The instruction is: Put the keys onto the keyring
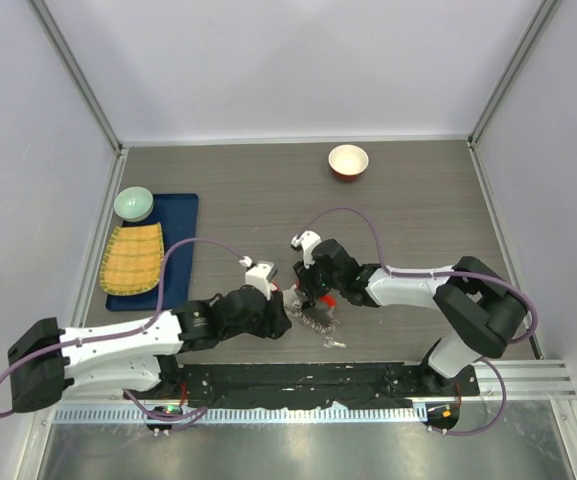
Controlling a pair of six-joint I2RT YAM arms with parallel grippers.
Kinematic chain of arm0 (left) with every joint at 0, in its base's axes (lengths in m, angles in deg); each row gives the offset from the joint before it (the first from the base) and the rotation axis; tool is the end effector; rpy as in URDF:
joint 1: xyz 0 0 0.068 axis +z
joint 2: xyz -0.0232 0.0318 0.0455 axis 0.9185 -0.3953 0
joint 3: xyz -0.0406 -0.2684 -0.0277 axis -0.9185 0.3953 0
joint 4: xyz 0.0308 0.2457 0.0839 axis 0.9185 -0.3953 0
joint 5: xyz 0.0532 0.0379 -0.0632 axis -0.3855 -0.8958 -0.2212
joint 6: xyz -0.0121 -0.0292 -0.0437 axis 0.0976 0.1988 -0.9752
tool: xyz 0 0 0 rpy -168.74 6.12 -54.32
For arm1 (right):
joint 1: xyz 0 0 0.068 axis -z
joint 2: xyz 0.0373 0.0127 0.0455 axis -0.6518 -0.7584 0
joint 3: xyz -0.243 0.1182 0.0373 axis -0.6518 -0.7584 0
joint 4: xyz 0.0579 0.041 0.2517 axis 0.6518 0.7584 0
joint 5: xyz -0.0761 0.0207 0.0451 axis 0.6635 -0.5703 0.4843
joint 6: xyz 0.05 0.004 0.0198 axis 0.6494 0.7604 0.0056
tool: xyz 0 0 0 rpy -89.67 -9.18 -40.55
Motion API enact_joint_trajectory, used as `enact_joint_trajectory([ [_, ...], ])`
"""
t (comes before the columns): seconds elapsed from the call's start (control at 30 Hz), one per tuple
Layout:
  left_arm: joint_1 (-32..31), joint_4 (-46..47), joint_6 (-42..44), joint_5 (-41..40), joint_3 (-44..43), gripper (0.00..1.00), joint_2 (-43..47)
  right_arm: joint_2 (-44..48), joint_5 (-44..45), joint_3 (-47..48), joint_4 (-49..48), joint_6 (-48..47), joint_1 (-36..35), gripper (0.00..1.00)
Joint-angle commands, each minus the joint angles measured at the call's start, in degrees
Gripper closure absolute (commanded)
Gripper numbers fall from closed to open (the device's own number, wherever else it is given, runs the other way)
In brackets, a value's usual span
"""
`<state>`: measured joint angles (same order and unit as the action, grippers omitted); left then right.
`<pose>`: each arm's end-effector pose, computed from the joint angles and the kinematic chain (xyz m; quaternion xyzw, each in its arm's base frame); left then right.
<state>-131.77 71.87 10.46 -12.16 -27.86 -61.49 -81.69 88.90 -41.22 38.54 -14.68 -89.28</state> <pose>0.0906 -0.1779 0.2006 0.0906 0.8944 -0.3074 0.3120 0.1992 0.2269 0.1523 -0.3415 0.8491 0.1872 0.3568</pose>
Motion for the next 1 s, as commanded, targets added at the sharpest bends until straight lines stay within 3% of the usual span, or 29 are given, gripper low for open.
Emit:
enact_joint_trajectory([
  [0.0, -3.1, -0.3, 1.5, -2.4, -6.7, 0.49, -8.0, -1.3, 2.3, 0.0, -2.4, 3.3, 2.3, 0.59],
  [0.17, -5.3, -1.6, 2.7, -9.2, -13.9, 0.47, -17.0, 3.4, 4.7, -2.3, -6.7, 10.5, 6.1, 0.55],
  [0.43, -6.1, -2.0, 3.8, -19.3, -20.6, 0.45, -27.4, 15.0, 15.1, -10.7, -10.9, 18.4, 12.6, 0.38],
  [0.57, -6.1, 0.9, 6.8, -21.2, -22.9, 0.49, -30.9, 21.2, 20.6, -15.7, -15.6, 22.1, 13.0, 0.31],
  [0.67, -5.4, 2.1, 7.8, -21.4, -24.4, 0.55, -33.4, 25.5, 21.7, -18.2, -17.6, 23.5, 12.9, 0.17],
  [0.83, -4.7, 2.3, 8.0, -21.8, -26.6, 0.66, -36.8, 29.0, 26.1, -21.2, -18.5, 23.0, 12.9, 0.14],
  [0.97, -4.1, 2.6, 8.9, -22.7, -28.2, 0.67, -39.3, 28.0, 26.2, -20.9, -18.2, 22.8, 12.9, 0.14],
])
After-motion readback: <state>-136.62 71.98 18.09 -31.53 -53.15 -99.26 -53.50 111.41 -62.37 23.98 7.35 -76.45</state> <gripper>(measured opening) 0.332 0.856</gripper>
